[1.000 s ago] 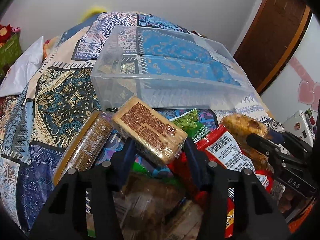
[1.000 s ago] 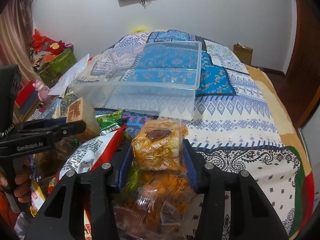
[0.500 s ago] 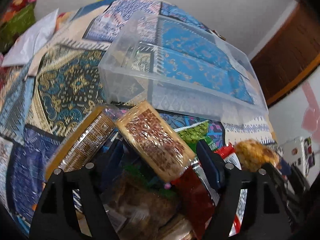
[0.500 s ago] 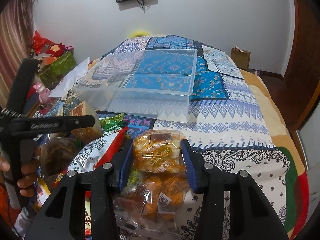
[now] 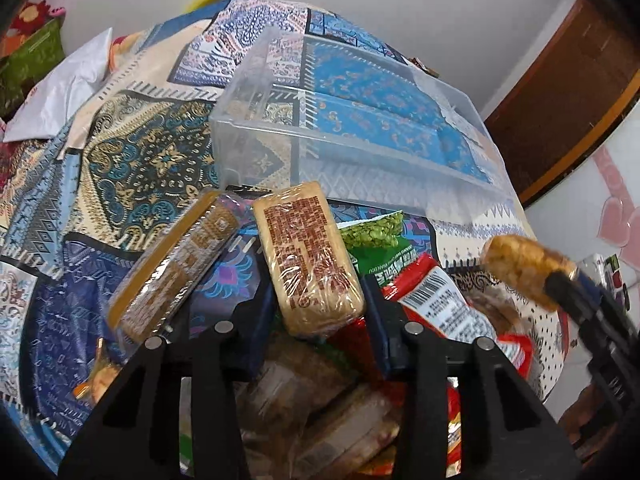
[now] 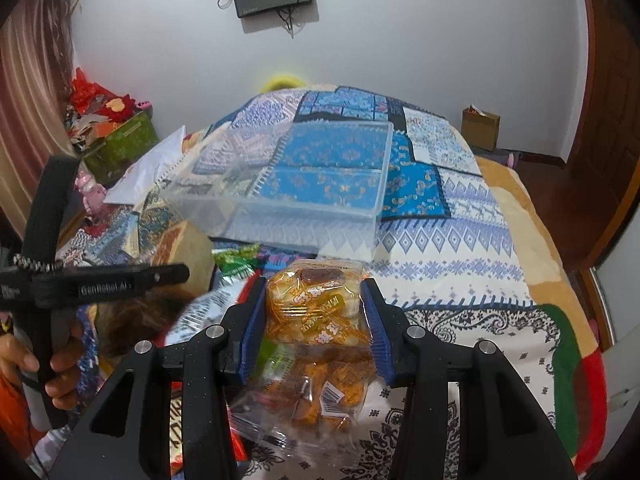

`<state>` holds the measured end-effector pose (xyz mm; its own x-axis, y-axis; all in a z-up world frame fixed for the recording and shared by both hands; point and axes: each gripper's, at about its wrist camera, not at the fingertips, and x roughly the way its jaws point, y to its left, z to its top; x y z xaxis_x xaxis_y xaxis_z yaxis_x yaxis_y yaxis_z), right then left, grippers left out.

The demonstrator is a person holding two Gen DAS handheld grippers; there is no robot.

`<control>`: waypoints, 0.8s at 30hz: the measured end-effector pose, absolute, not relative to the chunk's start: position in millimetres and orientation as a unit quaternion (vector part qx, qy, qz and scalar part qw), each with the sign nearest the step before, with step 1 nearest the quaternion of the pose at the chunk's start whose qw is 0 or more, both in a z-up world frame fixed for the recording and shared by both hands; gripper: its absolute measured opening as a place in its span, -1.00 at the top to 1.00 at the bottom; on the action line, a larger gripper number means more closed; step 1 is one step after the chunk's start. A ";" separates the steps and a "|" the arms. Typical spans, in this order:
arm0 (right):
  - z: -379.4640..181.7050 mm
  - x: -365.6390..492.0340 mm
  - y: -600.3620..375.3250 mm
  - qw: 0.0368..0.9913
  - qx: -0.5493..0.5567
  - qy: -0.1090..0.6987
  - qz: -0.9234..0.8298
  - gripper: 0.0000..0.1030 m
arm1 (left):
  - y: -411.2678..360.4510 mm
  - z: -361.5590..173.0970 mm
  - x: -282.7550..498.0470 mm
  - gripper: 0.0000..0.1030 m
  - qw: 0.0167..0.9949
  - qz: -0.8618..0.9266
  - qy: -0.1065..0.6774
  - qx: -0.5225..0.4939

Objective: Organize snacks
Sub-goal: 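Grasp the brown cake bar with the left tool while the right grasps an orange packet, then release the cake bar into the box with the left tool while the right drops its packet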

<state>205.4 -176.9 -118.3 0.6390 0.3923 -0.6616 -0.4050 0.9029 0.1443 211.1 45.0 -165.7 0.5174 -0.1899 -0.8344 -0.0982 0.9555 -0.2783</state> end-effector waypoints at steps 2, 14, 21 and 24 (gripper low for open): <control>-112.7 205.4 -175.6 0.908 -0.011 0.357 0.220 0.17 | 45.7 -159.6 205.8 0.22 0.863 -0.025 0.484 -0.140; -86.7 225.0 -164.6 0.919 -0.013 0.326 0.219 0.17 | 47.3 -112.7 200.8 0.29 0.886 -0.039 0.444 -0.128; -79.2 242.5 -158.5 0.921 -0.014 0.322 0.218 0.17 | 52.0 -83.5 212.4 0.29 0.899 -0.044 0.415 -0.131; -78.1 250.2 -157.9 0.920 -0.012 0.324 0.220 0.17 | 55.8 -69.2 220.0 0.29 0.907 -0.040 0.397 -0.133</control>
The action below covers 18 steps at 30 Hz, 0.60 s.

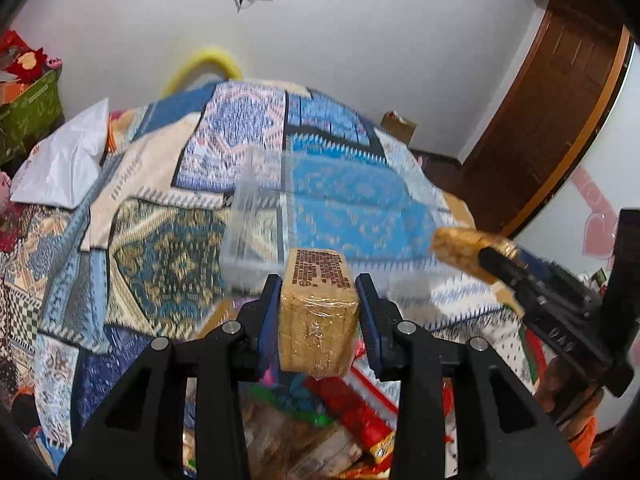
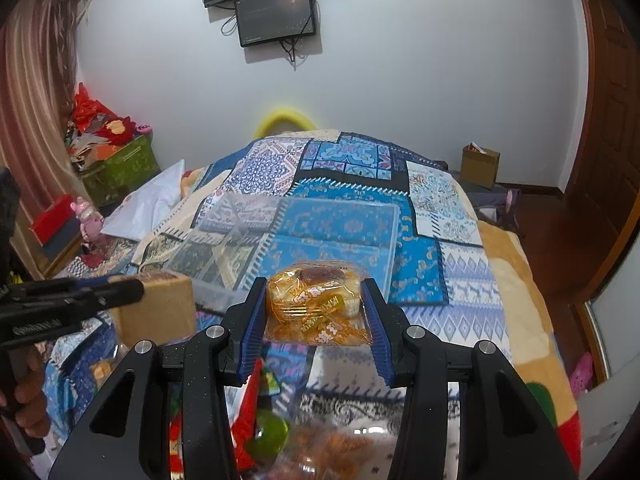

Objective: Organize snacks
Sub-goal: 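Release the cake bar into the box with the left tool while the right drops its packet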

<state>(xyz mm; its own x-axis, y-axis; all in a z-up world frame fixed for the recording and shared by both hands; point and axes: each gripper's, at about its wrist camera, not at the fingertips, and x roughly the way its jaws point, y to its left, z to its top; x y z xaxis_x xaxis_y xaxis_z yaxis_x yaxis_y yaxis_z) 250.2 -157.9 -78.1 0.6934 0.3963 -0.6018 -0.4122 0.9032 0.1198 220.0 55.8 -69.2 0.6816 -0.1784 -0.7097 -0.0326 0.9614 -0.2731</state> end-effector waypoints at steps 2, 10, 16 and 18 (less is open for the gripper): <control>-78.4 256.2 -156.5 0.920 -0.010 0.326 0.218 0.17 | 58.1 -62.8 225.6 0.29 0.911 -0.037 0.389 -0.134; -82.5 276.6 -151.6 0.916 -0.004 0.336 0.217 0.17 | 65.2 -57.1 261.0 0.29 0.915 -0.024 0.375 -0.144; -99.8 295.2 -142.2 0.906 -0.009 0.361 0.218 0.17 | 61.5 -76.9 288.8 0.29 0.912 -0.014 0.386 -0.135; -107.0 301.8 -140.4 0.903 -0.010 0.371 0.217 0.17 | 59.9 -87.4 298.3 0.29 0.910 -0.012 0.393 -0.130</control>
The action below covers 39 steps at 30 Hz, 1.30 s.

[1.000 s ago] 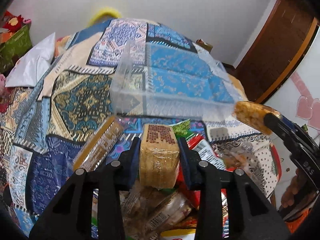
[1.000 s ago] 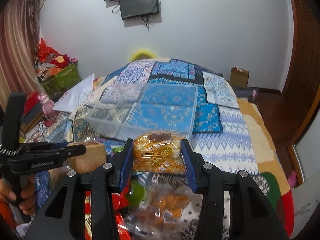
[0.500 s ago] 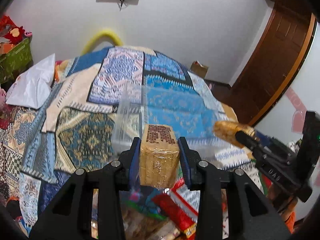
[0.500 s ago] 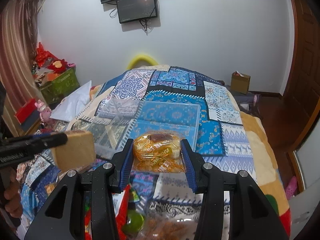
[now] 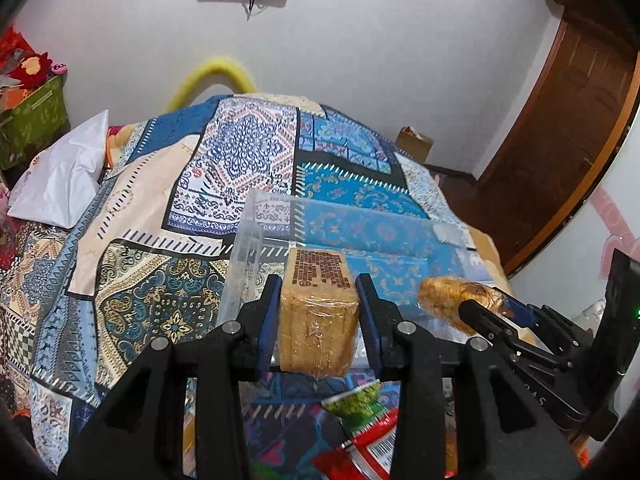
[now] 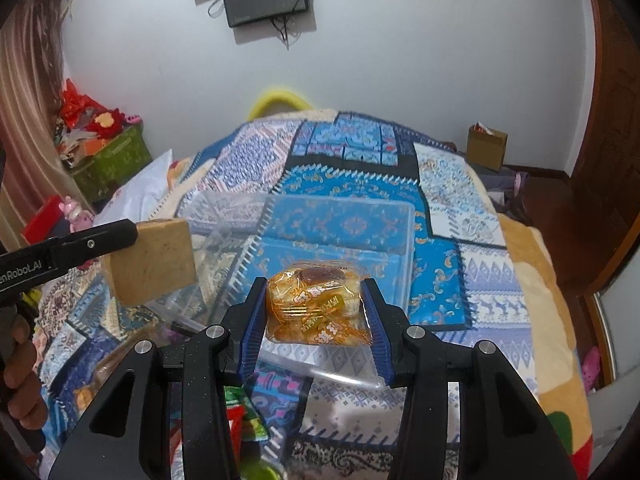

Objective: Organize snacks
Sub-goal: 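Release the cake bar into the box with the left tool while the right drops its packet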

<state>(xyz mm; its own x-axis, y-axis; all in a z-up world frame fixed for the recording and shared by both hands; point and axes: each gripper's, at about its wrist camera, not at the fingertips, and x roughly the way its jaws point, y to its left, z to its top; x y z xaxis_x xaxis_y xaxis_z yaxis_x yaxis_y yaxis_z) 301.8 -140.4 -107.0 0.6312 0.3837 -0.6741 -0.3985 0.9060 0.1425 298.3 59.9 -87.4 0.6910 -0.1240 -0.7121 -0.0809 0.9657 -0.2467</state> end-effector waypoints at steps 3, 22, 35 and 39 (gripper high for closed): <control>-116.4 311.4 -139.9 0.897 -0.004 0.384 0.218 0.17 | 56.9 -100.2 309.2 0.29 0.908 -0.012 0.399 -0.123; -140.7 333.7 -128.3 0.880 -0.030 0.421 0.218 0.13 | 51.0 -140.0 333.6 0.29 0.894 -0.008 0.438 -0.097; -117.4 317.6 -136.0 0.887 -0.036 0.404 0.219 -0.25 | 47.5 -113.8 302.6 -0.12 0.905 0.001 0.422 -0.062; -104.6 302.6 -141.3 0.893 -0.036 0.390 0.223 -0.25 | 42.0 -96.6 281.1 -0.19 0.912 -0.004 0.407 -0.047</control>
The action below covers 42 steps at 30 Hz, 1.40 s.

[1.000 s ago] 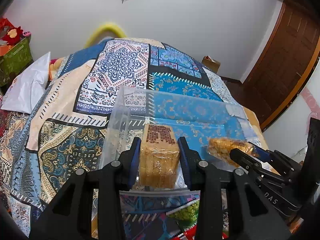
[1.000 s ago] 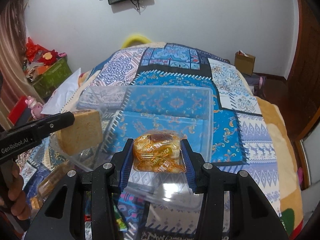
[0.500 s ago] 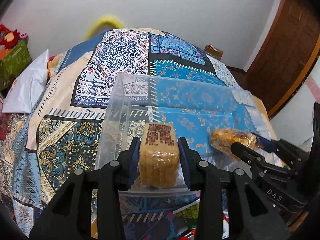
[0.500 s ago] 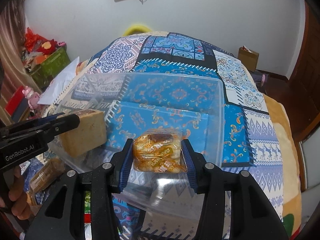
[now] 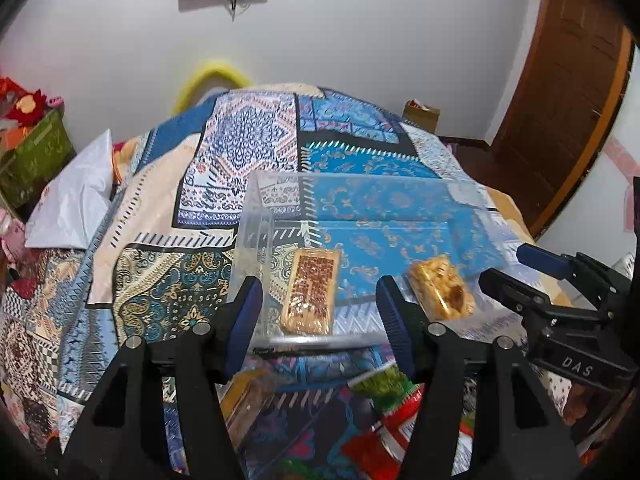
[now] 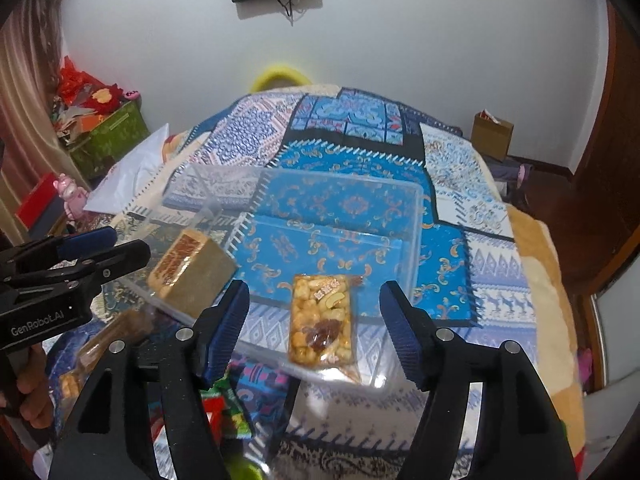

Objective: Organize snacks
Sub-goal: 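Release the cake bar into the box with the left tool while the right drops its packet, then grasp the red snack bag with the left tool while the right grasps an orange bag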

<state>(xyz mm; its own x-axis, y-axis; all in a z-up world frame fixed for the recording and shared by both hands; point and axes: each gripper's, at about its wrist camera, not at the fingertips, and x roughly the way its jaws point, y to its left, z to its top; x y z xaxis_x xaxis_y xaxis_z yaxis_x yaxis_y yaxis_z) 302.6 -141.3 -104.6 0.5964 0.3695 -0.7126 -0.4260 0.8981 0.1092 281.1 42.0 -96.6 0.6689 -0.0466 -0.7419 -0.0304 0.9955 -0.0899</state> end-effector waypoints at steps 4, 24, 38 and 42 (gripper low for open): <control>-93.7 282.6 -147.3 0.897 -0.040 0.377 0.227 -0.26 | 39.1 -83.0 258.1 -0.26 0.918 -0.009 0.394 -0.044; -128.0 201.2 -175.7 0.892 -0.043 0.392 0.223 -0.40 | 13.9 -111.4 163.5 -0.40 0.903 -0.046 0.424 -0.056; -168.9 198.7 -179.2 0.871 -0.016 0.438 0.223 -0.40 | -7.1 -133.3 173.2 -0.40 0.891 -0.066 0.444 -0.072; -172.6 197.6 -183.1 0.867 -0.005 0.443 0.229 -0.40 | -21.9 -132.9 181.7 -0.40 0.889 -0.078 0.445 -0.067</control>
<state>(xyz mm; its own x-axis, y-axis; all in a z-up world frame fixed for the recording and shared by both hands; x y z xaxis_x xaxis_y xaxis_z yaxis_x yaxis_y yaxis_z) 197.6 -183.1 -172.6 0.5034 0.3920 -0.7700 -0.4005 0.8955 0.1940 181.7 -21.9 -132.9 0.5913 -0.1990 -0.7815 0.0797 0.9788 -0.1889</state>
